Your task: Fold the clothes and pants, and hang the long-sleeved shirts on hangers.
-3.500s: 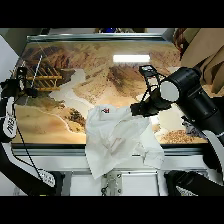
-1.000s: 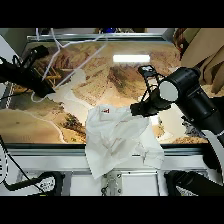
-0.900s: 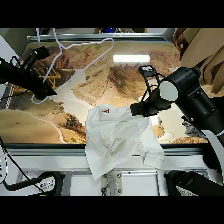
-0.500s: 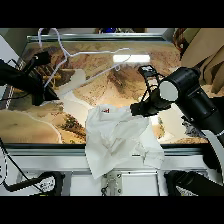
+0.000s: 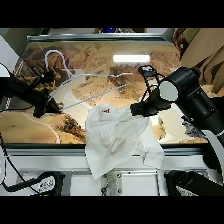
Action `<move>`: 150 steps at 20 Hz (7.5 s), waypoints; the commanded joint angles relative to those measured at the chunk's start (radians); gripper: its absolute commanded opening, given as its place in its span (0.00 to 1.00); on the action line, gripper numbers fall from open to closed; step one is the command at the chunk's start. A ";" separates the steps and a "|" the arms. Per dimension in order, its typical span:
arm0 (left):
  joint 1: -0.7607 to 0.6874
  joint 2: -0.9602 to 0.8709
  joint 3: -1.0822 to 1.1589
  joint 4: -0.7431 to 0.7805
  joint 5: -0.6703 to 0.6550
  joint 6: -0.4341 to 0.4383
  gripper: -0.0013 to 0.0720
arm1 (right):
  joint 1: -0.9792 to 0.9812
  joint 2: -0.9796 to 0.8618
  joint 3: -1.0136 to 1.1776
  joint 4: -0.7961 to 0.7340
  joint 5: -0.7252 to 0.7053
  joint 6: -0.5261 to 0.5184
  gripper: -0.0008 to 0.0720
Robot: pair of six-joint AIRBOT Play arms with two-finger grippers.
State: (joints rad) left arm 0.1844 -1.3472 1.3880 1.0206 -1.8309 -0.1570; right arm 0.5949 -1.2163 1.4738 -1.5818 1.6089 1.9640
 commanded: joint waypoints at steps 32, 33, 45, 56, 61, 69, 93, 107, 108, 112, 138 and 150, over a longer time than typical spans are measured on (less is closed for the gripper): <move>-0.102 0.142 -0.308 0.007 0.081 0.055 0.04 | -0.084 0.044 0.095 0.014 0.012 0.023 0.04; -0.102 0.142 -0.308 0.006 0.089 0.055 0.04 | -0.084 0.044 0.106 0.015 0.012 0.023 0.04; -0.251 0.142 -0.308 0.000 0.213 0.055 0.04 | -0.068 0.044 0.117 0.048 -0.035 -0.020 0.04; -0.251 0.142 -0.308 -0.003 0.220 0.056 0.04 | 0.020 0.043 0.117 0.087 -0.280 -0.053 0.04; -0.251 0.142 -0.308 -0.003 0.216 0.056 0.04 | 0.020 0.032 0.117 0.194 -0.424 -0.096 0.04; -0.251 0.142 -0.308 -0.004 0.201 0.074 0.04 | 0.102 -0.026 0.117 0.286 -0.565 -0.140 0.03; -0.251 0.142 -0.308 -0.004 0.200 0.074 0.04 | 0.069 -0.004 0.123 0.397 -0.494 -0.241 0.75; -0.251 0.142 -0.308 -0.003 0.190 0.074 0.04 | -0.407 0.056 0.120 0.974 -0.067 -0.765 0.94; -0.251 0.142 -0.308 -0.004 0.189 0.074 0.04 | -0.411 0.056 0.119 0.977 -0.072 -0.818 0.94; -0.251 0.142 -0.308 -0.003 0.181 0.074 0.04 | -0.542 0.059 0.059 1.078 0.030 -1.144 0.94; -0.251 0.142 -0.308 -0.003 0.181 0.070 0.04 | -0.677 0.058 -0.558 1.246 -0.102 -1.770 0.94; -0.251 0.142 -0.308 -0.003 0.181 0.070 0.04 | -0.647 0.056 -0.558 1.269 -0.102 -1.770 0.94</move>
State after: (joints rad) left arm -0.0662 -1.2053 1.0798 1.0218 -1.6508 -0.0875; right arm -0.0547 -1.1591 0.9165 -0.3199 1.5063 0.1932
